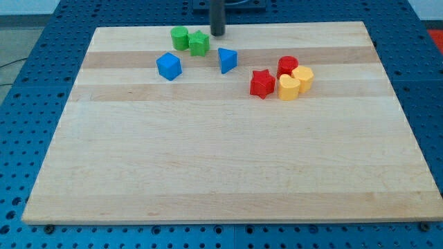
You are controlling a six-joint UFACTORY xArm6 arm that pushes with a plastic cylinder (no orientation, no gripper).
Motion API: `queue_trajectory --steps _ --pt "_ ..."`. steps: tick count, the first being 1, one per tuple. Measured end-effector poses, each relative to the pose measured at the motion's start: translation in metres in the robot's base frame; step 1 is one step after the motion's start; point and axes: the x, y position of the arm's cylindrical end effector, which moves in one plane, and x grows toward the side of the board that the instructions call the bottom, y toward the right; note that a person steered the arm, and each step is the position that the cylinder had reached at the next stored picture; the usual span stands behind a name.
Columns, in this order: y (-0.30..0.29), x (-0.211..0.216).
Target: Push the green circle into the green star
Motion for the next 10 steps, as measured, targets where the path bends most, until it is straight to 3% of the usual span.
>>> queue_trajectory --steps 1,2,3,6,7,8,9,10 --pt "-0.007 0.035" --pt "-0.015 0.044" --pt "0.017 -0.006" --pt "-0.088 0.000" --pt "-0.079 0.051" --pt "-0.094 0.041" --pt "-0.066 0.018" --pt "0.012 0.029"
